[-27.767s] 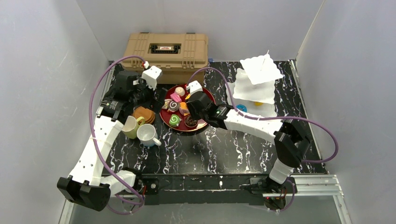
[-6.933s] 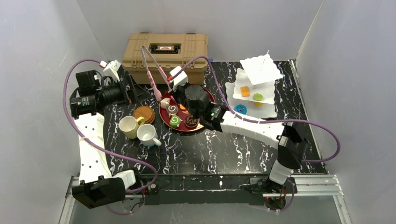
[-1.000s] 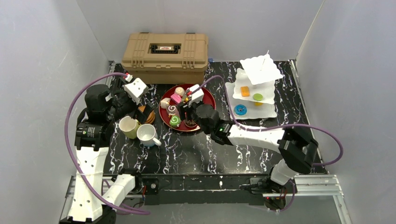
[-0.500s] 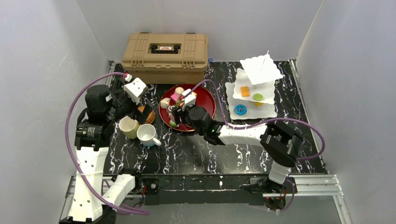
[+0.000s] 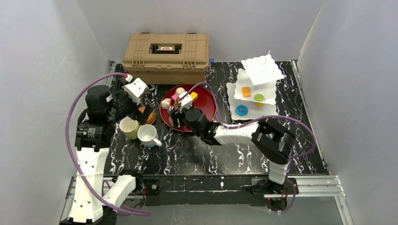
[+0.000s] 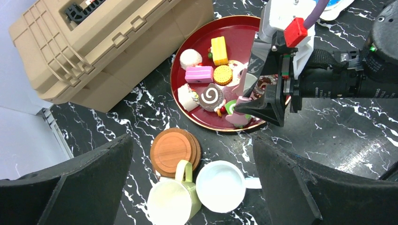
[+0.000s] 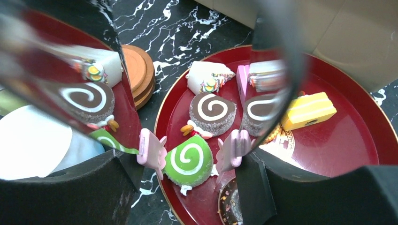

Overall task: Serve the afternoon tea
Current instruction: Pick up the desert from the tray.

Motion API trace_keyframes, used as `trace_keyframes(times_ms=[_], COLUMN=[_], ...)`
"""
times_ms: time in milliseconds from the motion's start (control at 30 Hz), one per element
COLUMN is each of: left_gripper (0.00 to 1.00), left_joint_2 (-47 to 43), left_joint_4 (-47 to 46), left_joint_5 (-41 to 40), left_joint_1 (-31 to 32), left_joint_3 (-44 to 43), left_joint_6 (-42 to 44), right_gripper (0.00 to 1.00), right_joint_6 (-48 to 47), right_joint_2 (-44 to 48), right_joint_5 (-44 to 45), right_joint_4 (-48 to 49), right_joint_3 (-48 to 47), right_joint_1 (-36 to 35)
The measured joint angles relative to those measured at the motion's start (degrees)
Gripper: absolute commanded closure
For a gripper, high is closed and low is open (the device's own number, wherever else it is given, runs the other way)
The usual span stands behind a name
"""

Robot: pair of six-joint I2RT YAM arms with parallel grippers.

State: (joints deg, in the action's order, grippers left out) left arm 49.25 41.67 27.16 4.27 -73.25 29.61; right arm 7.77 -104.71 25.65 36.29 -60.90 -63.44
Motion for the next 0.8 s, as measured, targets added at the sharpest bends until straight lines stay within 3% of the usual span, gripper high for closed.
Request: trace_keyframes(times_ms=[800], left_gripper=[0.02], left_joint_2=[-0.02], left_joint_4=[0.0], left_joint_5=[-0.44], left_joint_1=[0.0], left_joint_3=[0.0], left_joint_6=[0.2], right_gripper=[0.24], right_joint_6=[0.02], right_joint_2=[-1.92], right_joint_5=[-0.35], right_joint_4=[0.85], right_joint_3=[-0.83], right_joint_1=[0.04])
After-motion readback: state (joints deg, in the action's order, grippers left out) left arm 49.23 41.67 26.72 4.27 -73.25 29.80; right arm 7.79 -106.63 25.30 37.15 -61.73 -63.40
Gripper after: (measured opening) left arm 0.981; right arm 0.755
